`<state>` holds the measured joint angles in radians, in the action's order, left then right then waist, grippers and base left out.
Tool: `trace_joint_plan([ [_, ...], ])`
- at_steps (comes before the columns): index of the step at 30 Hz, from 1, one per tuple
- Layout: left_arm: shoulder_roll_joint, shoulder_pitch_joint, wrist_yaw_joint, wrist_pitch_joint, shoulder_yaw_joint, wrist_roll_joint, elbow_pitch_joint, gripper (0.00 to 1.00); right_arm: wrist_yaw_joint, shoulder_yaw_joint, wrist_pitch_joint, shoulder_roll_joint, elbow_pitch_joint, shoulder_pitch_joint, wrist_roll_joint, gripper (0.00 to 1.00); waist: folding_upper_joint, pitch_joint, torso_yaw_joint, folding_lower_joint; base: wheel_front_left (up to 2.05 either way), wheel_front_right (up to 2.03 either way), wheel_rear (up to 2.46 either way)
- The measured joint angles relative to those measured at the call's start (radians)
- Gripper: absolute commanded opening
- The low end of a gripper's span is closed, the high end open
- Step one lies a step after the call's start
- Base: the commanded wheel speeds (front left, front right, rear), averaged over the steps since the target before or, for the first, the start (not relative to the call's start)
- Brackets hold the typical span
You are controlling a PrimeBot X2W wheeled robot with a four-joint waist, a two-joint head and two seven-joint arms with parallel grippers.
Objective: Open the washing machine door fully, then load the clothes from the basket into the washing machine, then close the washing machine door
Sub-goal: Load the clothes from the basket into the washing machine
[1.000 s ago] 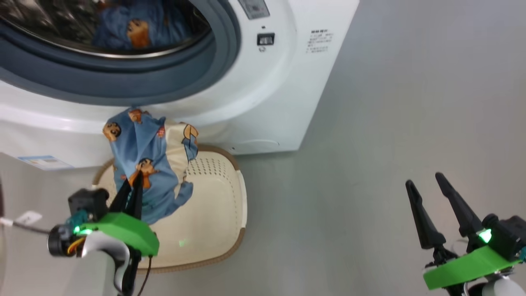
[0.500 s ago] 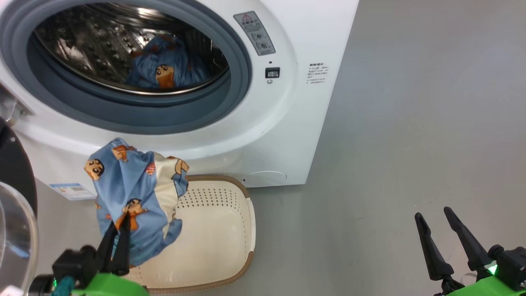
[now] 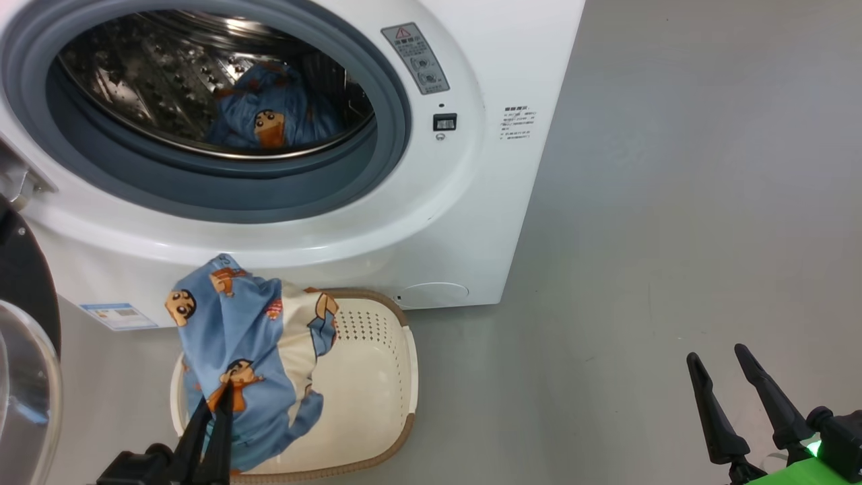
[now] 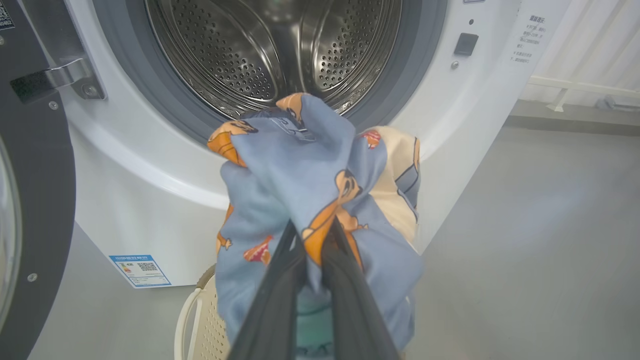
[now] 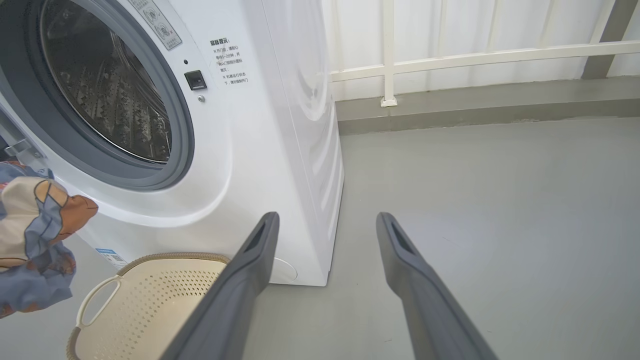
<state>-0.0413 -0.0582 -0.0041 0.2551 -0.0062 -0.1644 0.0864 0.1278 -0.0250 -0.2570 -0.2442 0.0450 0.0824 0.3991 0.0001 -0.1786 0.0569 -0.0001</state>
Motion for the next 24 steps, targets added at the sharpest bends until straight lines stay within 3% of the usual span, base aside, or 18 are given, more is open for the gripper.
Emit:
trace_joint_plan([
  [11, 0.0, 0.107, -0.02, 0.0, 0.008, -0.015, 0.013, 0.0, 0.0, -0.002, 0.0, 0.005, -0.004, -0.006, 0.0, 1.0, 0.0, -0.041, 0.007, 0.0, 0.0, 0.0, 0.0],
  [24, 0.005, 0.517, -0.071, 0.0, 0.097, -0.007, 0.173, 0.0, 0.0, -0.03, 0.0, 0.019, -0.014, -0.105, 0.001, 1.0, 0.0, -0.159, 0.039, 0.0002, 0.0, 0.0, 0.0],
])
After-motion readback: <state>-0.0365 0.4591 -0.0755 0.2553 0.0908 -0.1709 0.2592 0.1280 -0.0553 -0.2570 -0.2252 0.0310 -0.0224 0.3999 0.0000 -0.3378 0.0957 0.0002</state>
